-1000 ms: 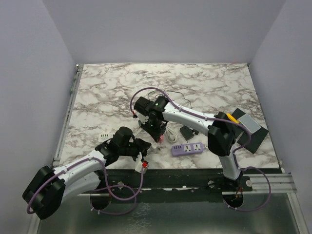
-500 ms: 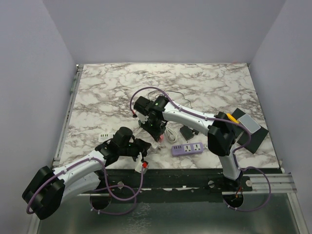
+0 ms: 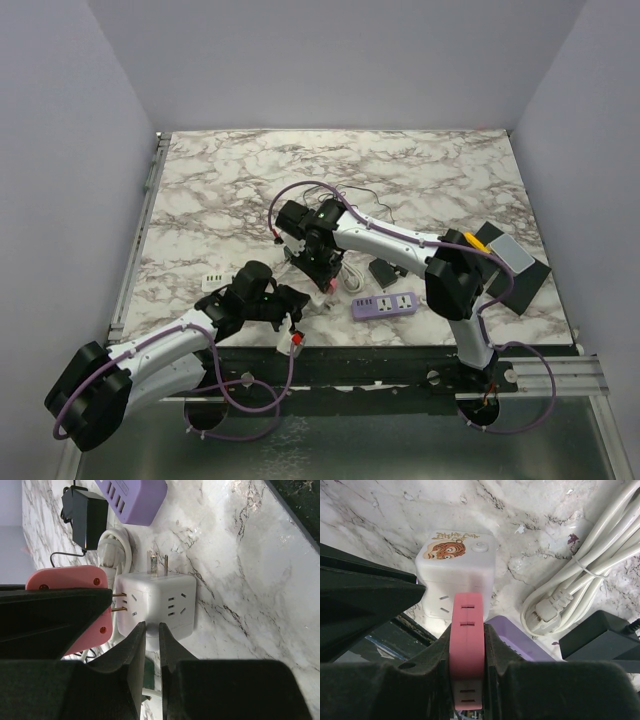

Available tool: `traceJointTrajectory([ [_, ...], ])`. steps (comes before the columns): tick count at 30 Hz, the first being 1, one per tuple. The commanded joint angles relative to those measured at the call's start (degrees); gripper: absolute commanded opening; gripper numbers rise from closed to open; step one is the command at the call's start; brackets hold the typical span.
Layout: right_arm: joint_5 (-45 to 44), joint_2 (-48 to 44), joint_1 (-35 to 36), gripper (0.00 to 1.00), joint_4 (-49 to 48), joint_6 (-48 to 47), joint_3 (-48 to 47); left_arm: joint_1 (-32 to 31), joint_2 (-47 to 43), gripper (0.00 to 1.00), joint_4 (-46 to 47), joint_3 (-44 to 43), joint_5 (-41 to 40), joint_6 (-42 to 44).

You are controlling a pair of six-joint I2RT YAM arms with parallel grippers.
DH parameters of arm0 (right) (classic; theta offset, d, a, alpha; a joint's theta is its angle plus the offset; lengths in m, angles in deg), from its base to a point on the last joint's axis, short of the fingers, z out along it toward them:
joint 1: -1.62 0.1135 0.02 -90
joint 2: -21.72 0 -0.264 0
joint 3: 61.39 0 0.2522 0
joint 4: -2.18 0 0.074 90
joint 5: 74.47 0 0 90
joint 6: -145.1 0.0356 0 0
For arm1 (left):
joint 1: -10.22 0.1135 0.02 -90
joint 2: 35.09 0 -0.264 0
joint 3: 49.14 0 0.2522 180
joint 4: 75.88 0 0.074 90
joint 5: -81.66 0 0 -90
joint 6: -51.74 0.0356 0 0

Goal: Insert the plug
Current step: Insert the plug into the socket.

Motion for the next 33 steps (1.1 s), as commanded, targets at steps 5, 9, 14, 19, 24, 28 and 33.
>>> traceJointTrajectory([
  [5, -0.83, -1.84, 0.51, 0.01, 0.54, -0.11, 1.48, -0.47, -0.67, 0.17, -2.01, 0.84, -0.41, -0.75],
  [9, -0.59, -1.16, 0.51, 0.01, 0.47, 0.06, 1.08, -0.64, -0.82, 0.17, -2.05, 0.85, -0.55, -0.84],
  [14, 0.31, -0.33, 0.53, 0.01, 0.38, 0.69, 0.86, -0.77, -0.76, 0.17, -2.02, 0.84, -0.64, -1.12],
  [19, 1.07, -0.24, 0.53, 0.01, -0.06, 1.51, 1.33, -0.85, -0.18, 0.17, -1.94, 0.68, -0.87, -1.21],
  [24, 1.5, -0.31, 0.53, 0.01, -0.58, 2.04, 1.98, -0.98, 0.36, 0.17, -1.79, 0.4, -0.97, -1.21],
  [28, 2.56, -0.13, 0.53, 0.01, -0.69, 2.5, 1.57, -1.0, 0.62, 0.17, -1.57, 0.49, -0.98, -1.29],
  [33, 3.21, 0.04, 0.53, 0.01, -1.23, 3.21, 2.01, -1.18, 1.12, 0.17, -0.68, 0.4, -1.17, -1.73],
])
